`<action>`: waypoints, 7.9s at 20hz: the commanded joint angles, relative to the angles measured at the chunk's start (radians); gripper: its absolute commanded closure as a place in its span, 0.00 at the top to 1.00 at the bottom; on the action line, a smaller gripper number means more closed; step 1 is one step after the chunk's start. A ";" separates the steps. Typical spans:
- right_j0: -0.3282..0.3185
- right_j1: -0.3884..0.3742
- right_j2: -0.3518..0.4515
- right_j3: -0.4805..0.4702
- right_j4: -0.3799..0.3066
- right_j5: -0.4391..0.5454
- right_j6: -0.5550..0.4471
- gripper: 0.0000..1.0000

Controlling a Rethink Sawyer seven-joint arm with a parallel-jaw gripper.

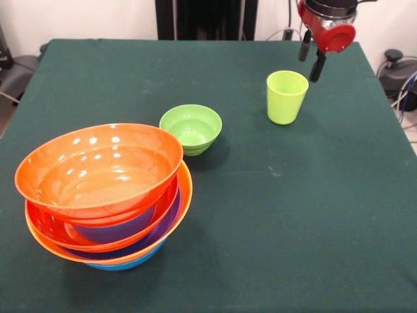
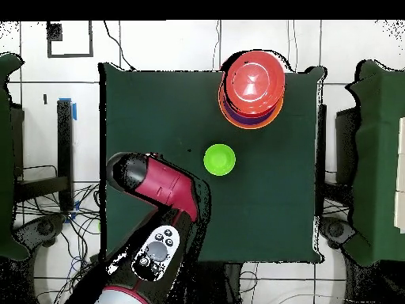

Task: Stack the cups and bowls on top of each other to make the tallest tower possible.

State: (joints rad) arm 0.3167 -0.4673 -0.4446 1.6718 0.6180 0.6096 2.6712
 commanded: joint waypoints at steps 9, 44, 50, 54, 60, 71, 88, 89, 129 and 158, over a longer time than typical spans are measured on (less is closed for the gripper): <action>-0.047 0.106 0.169 0.046 0.052 -0.177 0.163 1.00; -0.062 0.143 0.193 0.035 0.048 -0.199 0.133 0.00; -0.050 0.117 0.127 -0.022 0.003 -0.085 0.120 0.00; -0.070 0.067 0.089 -0.074 -0.045 0.035 0.075 0.00; -0.102 0.003 0.026 -0.169 -0.126 0.186 0.025 0.00; -0.204 -0.033 0.043 -0.375 -0.224 0.341 -0.044 0.00; -0.367 0.104 0.145 -0.667 -0.330 0.374 -0.179 0.00; -0.371 0.108 0.151 -0.671 -0.335 0.372 -0.182 0.00; -0.429 -0.021 0.184 -0.801 -0.425 0.705 -0.243 0.00; -0.514 0.188 0.251 -1.049 -0.505 0.559 -0.285 0.00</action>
State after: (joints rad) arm -0.1843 -0.3757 -0.3262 0.6533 0.1856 1.2187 2.6323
